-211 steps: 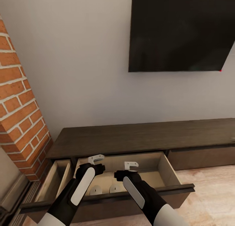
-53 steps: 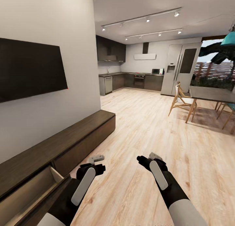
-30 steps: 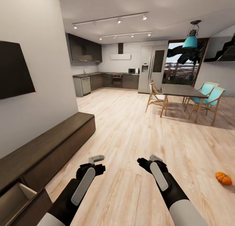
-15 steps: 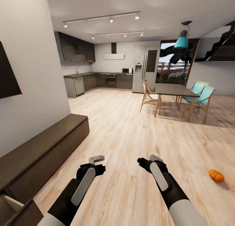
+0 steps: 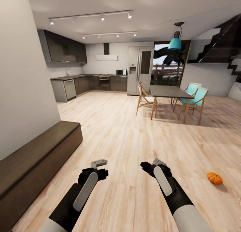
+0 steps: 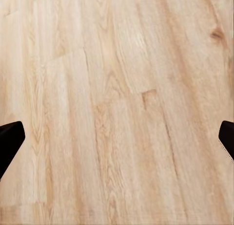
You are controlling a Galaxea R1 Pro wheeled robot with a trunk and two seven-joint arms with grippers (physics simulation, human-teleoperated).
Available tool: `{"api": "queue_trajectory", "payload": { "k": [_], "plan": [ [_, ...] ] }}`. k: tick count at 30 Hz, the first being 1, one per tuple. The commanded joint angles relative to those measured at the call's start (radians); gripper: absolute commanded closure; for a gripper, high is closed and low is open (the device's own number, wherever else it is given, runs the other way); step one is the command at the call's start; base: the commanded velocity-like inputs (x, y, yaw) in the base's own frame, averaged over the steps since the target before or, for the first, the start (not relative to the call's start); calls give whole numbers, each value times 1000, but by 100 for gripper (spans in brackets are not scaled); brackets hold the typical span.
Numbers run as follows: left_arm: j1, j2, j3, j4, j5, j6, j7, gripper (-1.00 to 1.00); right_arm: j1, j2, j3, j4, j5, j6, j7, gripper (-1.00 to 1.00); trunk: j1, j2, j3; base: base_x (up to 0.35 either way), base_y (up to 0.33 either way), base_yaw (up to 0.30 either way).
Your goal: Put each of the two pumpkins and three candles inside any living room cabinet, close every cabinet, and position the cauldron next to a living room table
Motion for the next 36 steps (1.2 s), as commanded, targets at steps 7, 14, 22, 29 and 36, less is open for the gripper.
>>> {"api": "queue_trajectory", "payload": {
  "k": [7, 14, 22, 29, 36],
  "plan": [
    [-1, 0, -1, -1, 10, 1, 10, -100, -1, 0, 2, -1, -10, 1, -10, -100, 0, -1, -4, 249, 7, -277],
    [-1, 0, 0, -1, 10, 1, 10, -100, -1, 0, 2, -1, -10, 1, -9, -100, 0, -1, -6, 179, 0, -278],
    [-1, 0, 0, -1, 10, 1, 10, -100, -1, 0, 2, -1, -10, 1, -9, -100, 0, -1, -9, 127, 0, -278],
    [-1, 0, 0, -1, 11, 1, 9, -100, -1, -1, 2, -1, -10, 1, 19, -100, 0, -1, -12, 96, 0, -278],
    [-1, 0, 1, 0, 10, 1, 9, -100, -1, -2, 2, -1, -11, 1, 29, -100, 0, -1, -14, 90, 0, -278]
  ]
}}
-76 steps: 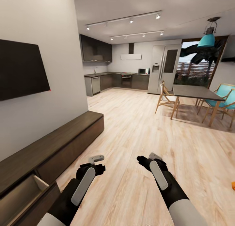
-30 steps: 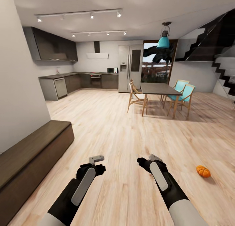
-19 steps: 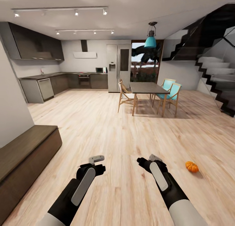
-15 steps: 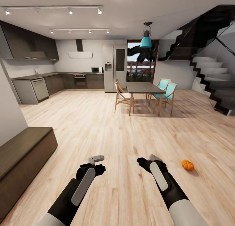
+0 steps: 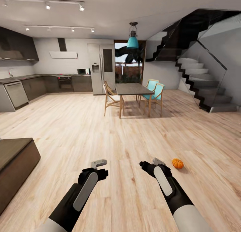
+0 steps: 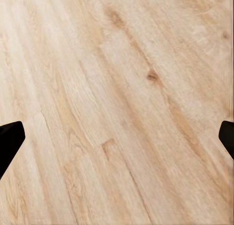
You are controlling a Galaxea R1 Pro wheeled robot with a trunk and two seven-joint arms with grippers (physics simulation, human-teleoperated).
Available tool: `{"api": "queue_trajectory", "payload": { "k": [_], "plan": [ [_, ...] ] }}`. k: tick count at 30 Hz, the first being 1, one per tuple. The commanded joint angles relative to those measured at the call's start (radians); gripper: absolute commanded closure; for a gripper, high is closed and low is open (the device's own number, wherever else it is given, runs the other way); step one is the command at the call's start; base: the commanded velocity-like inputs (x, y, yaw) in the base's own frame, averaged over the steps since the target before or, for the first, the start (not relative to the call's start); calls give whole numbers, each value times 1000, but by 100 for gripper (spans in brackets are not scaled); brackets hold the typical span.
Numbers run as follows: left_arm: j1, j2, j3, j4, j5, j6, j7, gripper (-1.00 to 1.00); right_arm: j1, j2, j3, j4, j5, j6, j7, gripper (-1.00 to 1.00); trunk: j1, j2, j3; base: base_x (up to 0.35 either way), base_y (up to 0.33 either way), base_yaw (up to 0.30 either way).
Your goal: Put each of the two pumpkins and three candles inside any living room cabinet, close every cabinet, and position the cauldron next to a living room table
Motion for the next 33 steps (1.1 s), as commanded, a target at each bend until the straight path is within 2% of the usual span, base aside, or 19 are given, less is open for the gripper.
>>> {"api": "queue_trajectory", "payload": {
  "k": [1, 9, 14, 28, 33],
  "plan": [
    [-1, 0, -1, -1, 10, 1, 10, -100, -1, -1, 2, -1, -11, 0, -10, -100, 0, -1, -1, 88, 0, -278],
    [-1, 1, 0, -1, 9, 1, 10, -100, -1, -1, 2, -1, -11, 0, -9, -100, 0, -1, -4, 91, 7, -278],
    [-1, 2, 0, -1, 7, 1, 10, -100, -1, 0, 4, -6, -7, -1, -8, -100, 0, -1, -6, 219, 161, -202],
    [-1, 2, 0, -1, 7, 1, 10, -100, -1, 1, 6, -7, -5, 0, -7, -100, 0, -1, -7, 298, 167, -4],
    [-1, 2, 2, 8, 9, 1, 10, -100, -1, 0, 5, 0, -6, 6, -9, -100, 0, -1, -10, 326, 110, 124]
  ]
}}
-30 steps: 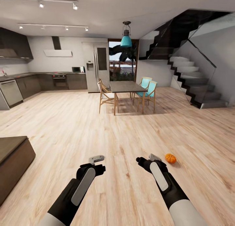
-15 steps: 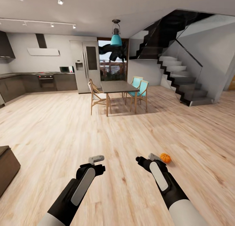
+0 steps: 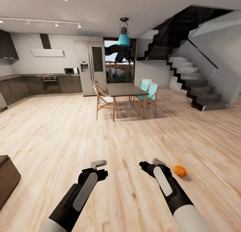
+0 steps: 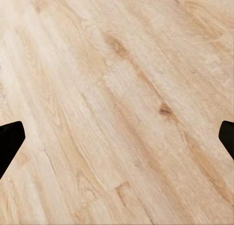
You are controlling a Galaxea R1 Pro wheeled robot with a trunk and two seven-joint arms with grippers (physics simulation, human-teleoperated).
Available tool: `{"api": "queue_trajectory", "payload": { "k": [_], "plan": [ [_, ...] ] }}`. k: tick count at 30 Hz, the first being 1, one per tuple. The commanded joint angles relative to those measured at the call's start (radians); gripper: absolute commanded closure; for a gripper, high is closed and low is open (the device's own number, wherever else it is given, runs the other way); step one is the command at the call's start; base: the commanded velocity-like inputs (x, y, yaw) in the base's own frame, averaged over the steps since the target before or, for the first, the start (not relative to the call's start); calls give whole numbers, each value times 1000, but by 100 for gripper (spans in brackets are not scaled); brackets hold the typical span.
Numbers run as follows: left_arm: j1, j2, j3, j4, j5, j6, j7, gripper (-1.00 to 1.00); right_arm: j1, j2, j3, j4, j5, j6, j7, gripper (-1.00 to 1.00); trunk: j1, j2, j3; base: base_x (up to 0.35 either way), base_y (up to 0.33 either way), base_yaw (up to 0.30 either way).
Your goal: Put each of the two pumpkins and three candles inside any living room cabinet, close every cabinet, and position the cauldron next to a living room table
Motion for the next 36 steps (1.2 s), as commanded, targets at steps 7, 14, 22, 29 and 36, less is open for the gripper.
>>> {"api": "queue_trajectory", "payload": {
  "k": [7, 14, 22, 29, 36],
  "plan": [
    [-2, 2, 5, 44, 8, 0, 11, -100, -1, -1, 1, 19, -5, 5, -20, -100, 1, -1, -9, 335, 91, 178],
    [-4, 23, 43, 86, 5, 2, 9, -100, 0, -34, 2, 34, -8, 36, -12, -100, 1, -1, -19, 340, 25, 133],
    [-4, 67, 63, 172, 2, -5, 10, -100, 7, -51, 6, 204, 5, -18, -10, -100, 1, -1, -30, 342, 1, 107],
    [-4, 83, 61, 499, -16, -192, -100, -100, 14, -65, 22, 510, 10, -293, -6, -100, 1, -1, -41, 343, 0, 104],
    [-4, 92, 56, 722, -111, -411, -335, -100, 15, -66, 93, 716, 8, -463, 122, -100, 1, -1, -51, 344, 0, 104]
  ]
}}
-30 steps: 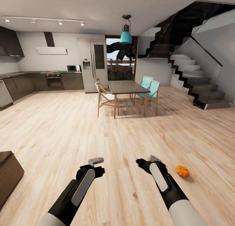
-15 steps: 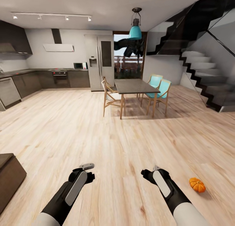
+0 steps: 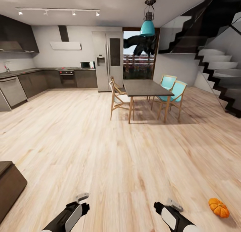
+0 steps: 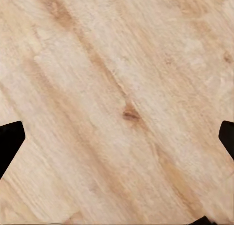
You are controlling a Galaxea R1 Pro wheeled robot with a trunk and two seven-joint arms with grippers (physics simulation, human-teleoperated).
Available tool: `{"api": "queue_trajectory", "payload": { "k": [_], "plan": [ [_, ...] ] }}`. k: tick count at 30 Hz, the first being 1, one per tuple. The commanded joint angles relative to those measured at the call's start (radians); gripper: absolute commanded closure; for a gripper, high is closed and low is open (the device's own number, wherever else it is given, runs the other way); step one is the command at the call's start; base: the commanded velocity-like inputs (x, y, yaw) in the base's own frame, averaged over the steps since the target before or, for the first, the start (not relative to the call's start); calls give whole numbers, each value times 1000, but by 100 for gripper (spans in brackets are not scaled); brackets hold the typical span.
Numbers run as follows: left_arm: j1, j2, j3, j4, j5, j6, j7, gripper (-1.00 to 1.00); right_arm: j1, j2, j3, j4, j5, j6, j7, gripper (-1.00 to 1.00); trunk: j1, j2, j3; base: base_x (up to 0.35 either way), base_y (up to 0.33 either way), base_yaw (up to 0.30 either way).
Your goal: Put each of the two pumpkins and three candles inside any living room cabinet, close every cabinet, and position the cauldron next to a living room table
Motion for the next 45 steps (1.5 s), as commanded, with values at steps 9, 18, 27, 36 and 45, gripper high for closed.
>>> {"api": "queue_trajectory", "payload": {
  "k": [9, 18, 27, 36, 45],
  "plan": [
    [1, -9, -9, 44, -2, -103, -20, -100, 0, 0, 20, 48, -1, -16, 75, -100, 1, 0, -14, 344, 0, 104],
    [1, -17, -36, 105, -1, -130, -26, -100, 0, -1, 23, 124, -1, -109, 78, -100, 1, 0, -27, 344, 0, 103],
    [1, -20, -42, 122, -1, -132, -27, -100, 0, -1, 20, 165, -5, -156, 77, -100, 1, 0, -41, 344, 0, 20],
    [1, -20, -41, 124, 0, -162, -27, -100, 0, -2, 19, 168, -6, -161, 76, -100, 1, 0, -47, 344, 0, -103],
    [1, -19, -42, 124, -1, -173, -27, -100, -3, -1, 19, 168, -3, -162, 76, -100, 1, 0, -47, 344, 0, -283]
  ]
}}
